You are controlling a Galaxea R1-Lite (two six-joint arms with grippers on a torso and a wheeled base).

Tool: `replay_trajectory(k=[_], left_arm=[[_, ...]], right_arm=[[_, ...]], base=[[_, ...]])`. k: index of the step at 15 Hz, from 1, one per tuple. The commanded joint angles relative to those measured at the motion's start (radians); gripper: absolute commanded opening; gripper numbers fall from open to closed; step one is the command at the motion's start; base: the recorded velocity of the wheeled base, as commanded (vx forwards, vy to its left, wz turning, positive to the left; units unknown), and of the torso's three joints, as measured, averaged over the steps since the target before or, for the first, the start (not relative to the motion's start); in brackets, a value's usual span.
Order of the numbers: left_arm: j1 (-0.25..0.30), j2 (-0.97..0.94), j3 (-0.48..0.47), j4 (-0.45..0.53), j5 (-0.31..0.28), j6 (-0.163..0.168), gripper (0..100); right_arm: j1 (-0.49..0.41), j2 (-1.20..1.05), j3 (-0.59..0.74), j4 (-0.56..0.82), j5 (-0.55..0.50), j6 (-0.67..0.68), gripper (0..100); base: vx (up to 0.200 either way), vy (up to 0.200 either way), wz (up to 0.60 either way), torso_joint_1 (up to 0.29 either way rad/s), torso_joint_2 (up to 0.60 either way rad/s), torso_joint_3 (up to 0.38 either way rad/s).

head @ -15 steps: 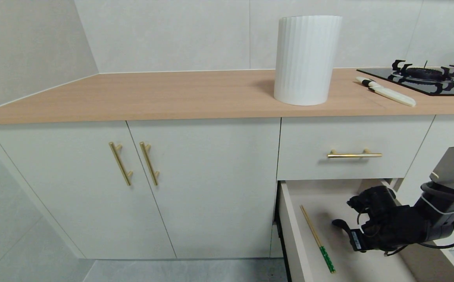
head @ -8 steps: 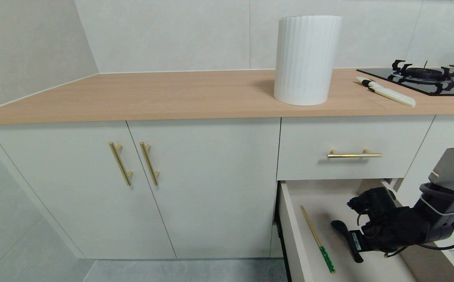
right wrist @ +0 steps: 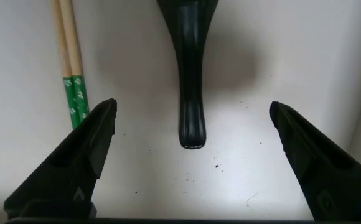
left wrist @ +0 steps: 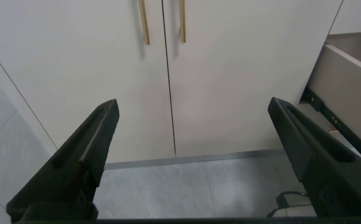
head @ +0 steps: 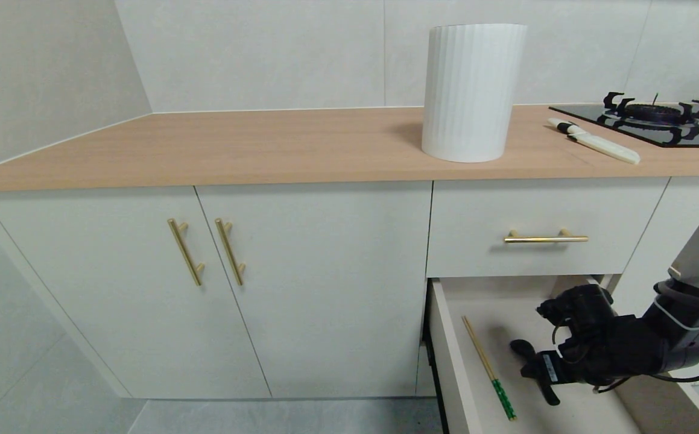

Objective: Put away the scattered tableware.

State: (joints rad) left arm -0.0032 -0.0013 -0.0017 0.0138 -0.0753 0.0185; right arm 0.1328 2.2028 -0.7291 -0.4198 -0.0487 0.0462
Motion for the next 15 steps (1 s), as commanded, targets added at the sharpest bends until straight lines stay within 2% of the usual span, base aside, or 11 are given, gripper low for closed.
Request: replay_trajectory(k=[1,7,11,12,13,15], left_arm=[[0.000,0.001,0.000,0.000,0.000,0.000,100],[0.000,0.001,0.000,0.000,0.000,0.000,100],[0.000,0.001,0.000,0.000,0.000,0.000,100],[0.000,0.001,0.000,0.000,0.000,0.000,100],[0.000,0.001,0.000,0.000,0.000,0.000,100],[0.000,0.001,0.000,0.000,0.000,0.001,100]], right_arm=[[0.001,-0.083,0.011,-0.002,0.003,0.003,100],[-0.001,-0.364,0.086,-0.025,-0.002,0.034,100],[0.001,-0.526,0.100,0.018,0.007,0.024,100],[0.018,-0.612,0.074,0.157,0.010,0.023,100],[0.022,-0.640,0.053,0.234,0.018,0.023,100],[0.027,-0.667,0.025,0.306,0.041,0.023,100]], base=[[0.000,0.000,0.00,0.000,0.00,0.000],[0.000,0.000,0.00,0.000,0.00,0.000],[0.000,0.000,0.00,0.000,0.00,0.000],[0.000,0.000,0.00,0.000,0.00,0.000],[0.000,0.000,0.00,0.000,0.00,0.000],[0.000,0.000,0.00,0.000,0.00,0.000]])
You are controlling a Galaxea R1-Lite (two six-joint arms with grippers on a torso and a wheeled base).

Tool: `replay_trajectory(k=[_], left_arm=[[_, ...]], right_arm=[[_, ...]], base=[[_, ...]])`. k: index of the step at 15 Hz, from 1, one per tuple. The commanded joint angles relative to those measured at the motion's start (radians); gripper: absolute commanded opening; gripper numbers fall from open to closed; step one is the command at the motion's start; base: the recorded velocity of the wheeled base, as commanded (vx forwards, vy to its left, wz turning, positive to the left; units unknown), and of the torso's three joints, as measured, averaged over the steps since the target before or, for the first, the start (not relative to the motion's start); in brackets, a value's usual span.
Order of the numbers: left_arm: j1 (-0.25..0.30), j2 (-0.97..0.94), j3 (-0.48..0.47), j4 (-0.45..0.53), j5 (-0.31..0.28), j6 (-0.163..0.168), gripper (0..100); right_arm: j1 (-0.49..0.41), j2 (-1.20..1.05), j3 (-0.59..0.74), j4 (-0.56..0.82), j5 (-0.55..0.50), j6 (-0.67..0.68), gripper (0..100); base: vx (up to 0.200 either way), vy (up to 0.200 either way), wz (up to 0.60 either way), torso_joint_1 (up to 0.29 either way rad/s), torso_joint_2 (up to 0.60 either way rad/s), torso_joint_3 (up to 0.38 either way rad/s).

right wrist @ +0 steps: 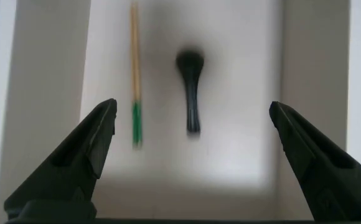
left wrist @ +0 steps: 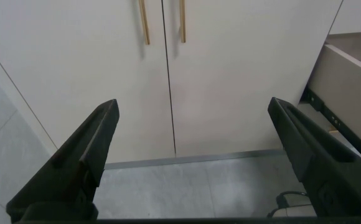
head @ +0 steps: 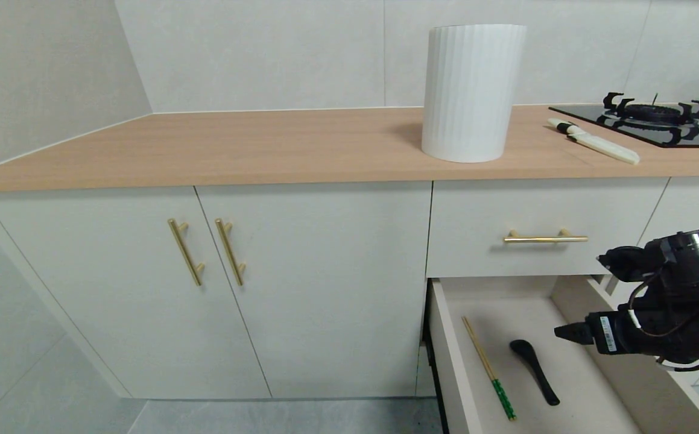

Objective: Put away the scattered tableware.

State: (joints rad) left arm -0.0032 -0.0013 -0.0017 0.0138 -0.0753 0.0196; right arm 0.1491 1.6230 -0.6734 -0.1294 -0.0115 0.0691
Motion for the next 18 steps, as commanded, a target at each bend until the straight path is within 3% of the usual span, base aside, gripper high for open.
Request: replay_trajectory(k=[1,4,12,17,18], left_arm=[[0.000,0.001,0.000,0.000,0.000,0.000,100],[0.000,0.001,0.000,0.000,0.000,0.000,100],[0.000,0.001,0.000,0.000,0.000,-0.001,100],[0.000,0.001,0.000,0.000,0.000,-0.001,100],[0.000,0.001,0.000,0.000,0.000,-0.001,100]], right_arm=[[0.010,-0.098,-0.032,0.040,0.021,-0.005,100],[0.012,-0.100,-0.032,0.048,0.016,-0.006,100],[0.018,-0.127,-0.018,0.091,0.019,-0.057,100],[0.090,-0.135,0.035,0.100,0.011,-0.107,100],[0.135,-0.153,0.049,0.182,0.010,-0.160,100]], base=[[0.000,0.000,0.00,0.000,0.00,0.000],[0.000,0.000,0.00,0.000,0.00,0.000],[-0.175,0.000,0.00,0.001,0.00,0.003],[0.000,0.000,0.00,0.000,0.00,0.000],[0.000,0.000,0.00,0.000,0.00,0.000]])
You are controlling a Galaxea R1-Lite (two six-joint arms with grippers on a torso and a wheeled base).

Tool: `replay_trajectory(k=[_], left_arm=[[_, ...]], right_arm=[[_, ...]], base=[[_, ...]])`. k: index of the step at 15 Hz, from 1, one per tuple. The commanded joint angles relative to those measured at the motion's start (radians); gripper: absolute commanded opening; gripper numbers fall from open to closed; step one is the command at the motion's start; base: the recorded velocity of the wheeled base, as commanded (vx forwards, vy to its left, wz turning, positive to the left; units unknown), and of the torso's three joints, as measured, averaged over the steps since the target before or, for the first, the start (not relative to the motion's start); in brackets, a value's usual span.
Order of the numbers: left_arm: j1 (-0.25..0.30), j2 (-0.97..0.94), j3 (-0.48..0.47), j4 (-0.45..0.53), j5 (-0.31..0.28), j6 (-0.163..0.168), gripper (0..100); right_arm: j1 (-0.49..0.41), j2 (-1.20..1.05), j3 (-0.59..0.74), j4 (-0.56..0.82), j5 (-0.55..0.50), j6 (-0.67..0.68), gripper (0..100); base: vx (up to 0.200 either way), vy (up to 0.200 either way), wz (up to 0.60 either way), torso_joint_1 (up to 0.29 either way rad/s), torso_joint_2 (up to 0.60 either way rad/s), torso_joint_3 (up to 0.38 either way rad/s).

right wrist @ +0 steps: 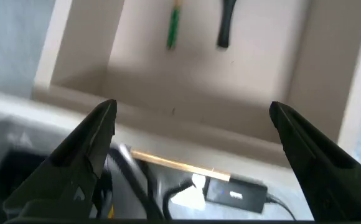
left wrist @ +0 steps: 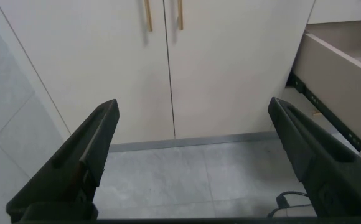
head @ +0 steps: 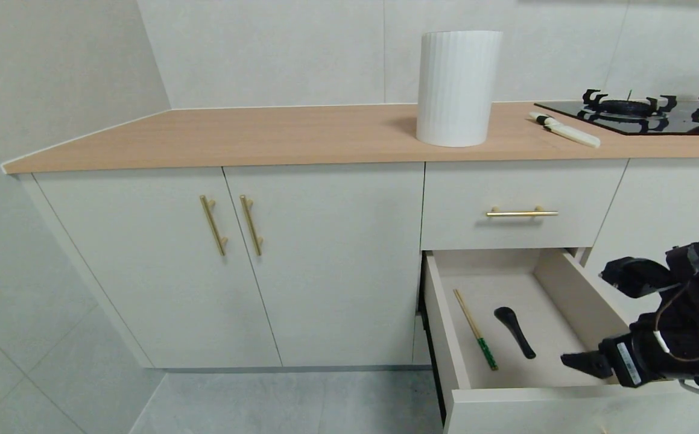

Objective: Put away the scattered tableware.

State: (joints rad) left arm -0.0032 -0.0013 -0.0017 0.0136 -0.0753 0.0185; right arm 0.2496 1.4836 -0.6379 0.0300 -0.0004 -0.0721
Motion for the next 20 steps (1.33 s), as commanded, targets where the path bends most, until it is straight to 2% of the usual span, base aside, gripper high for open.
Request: replay_trajectory(k=[1,4,13,20], left_arm=[[0.000,0.001,0.000,0.000,0.000,0.000,100],[0.000,0.001,0.000,0.000,0.000,0.000,100],[0.000,0.001,0.000,0.000,0.000,0.000,100],[0.000,0.001,0.000,0.000,0.000,0.000,100]], right_arm=[[0.046,-0.031,0.014,0.073,0.005,-0.040,100],[0.076,-0.068,0.029,0.160,0.013,-0.112,100],[0.258,-0.025,0.110,0.165,0.000,-0.127,100],[0.272,0.047,0.115,0.162,-0.004,-0.126,100]], base=[[0.000,0.000,0.00,0.000,0.00,0.000],[0.000,0.000,0.00,0.000,0.00,0.000],[0.000,0.000,0.00,0.000,0.00,0.000],[0.000,0.000,0.00,0.000,0.00,0.000]])
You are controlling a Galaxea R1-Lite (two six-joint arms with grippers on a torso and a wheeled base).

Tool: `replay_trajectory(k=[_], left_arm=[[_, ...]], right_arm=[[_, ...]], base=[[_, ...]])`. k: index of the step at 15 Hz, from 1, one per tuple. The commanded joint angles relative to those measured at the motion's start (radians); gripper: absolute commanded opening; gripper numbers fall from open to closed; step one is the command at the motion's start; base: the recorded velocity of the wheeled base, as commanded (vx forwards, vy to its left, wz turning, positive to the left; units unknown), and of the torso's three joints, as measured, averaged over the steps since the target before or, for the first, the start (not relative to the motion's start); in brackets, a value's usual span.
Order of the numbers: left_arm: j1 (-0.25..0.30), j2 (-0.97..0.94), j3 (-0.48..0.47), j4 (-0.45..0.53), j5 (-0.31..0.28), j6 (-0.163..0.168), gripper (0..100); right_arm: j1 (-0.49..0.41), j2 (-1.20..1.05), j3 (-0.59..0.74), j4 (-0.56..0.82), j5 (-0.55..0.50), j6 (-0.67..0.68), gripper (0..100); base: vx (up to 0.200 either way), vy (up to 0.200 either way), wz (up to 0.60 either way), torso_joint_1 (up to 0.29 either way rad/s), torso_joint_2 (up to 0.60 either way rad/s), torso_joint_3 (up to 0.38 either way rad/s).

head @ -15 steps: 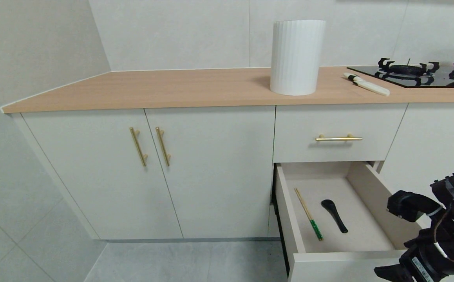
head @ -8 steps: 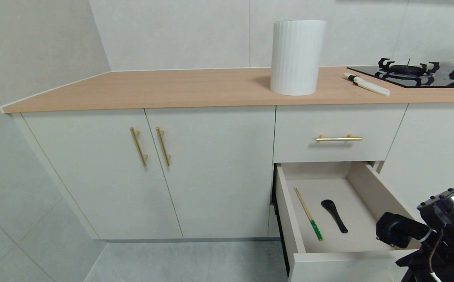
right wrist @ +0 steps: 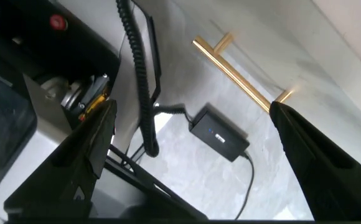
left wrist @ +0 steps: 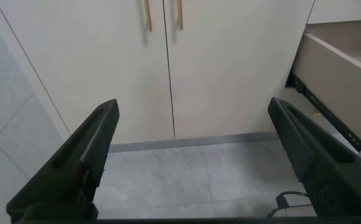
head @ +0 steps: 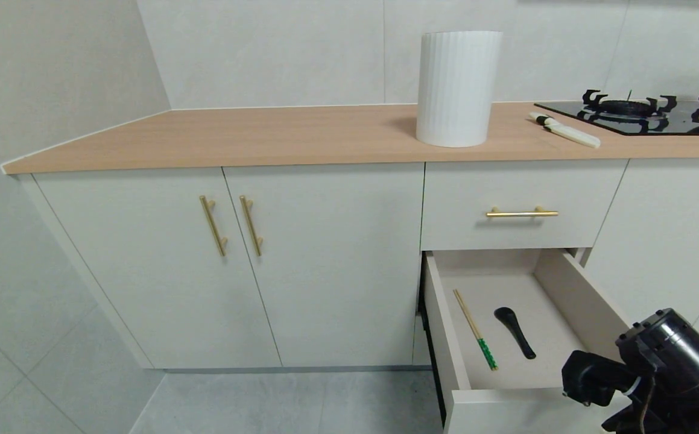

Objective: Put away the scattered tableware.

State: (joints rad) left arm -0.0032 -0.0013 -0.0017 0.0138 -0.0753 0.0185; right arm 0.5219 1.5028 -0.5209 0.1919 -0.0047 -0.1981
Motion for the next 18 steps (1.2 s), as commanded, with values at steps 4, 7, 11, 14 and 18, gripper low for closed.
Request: replay_trajectory(k=[4,7,11,14,18], left_arm=[[0.000,0.001,0.000,0.000,0.000,0.000,100],[0.000,0.001,0.000,0.000,0.000,0.000,100],[0.000,0.001,0.000,0.000,0.000,0.000,100],[0.000,0.001,0.000,0.000,0.000,0.000,100],[0.000,0.001,0.000,0.000,0.000,0.000,100]], right_arm=[[-0.010,0.060,-0.005,0.000,-0.069,0.006,100],[-0.048,0.099,-0.024,-0.003,-0.089,0.008,100],[-0.115,0.134,-0.071,-0.005,-0.101,0.026,100],[-0.134,0.180,-0.110,-0.009,-0.115,0.098,100],[-0.140,0.255,-0.176,-0.011,-0.144,0.210,100]], base=[[0.000,0.000,0.00,0.000,0.00,0.000],[0.000,0.000,0.00,0.000,0.00,0.000],[0.000,0.000,0.00,0.000,0.00,0.000],[0.000,0.000,0.00,0.000,0.00,0.000],[0.000,0.000,0.00,0.000,0.00,0.000]])
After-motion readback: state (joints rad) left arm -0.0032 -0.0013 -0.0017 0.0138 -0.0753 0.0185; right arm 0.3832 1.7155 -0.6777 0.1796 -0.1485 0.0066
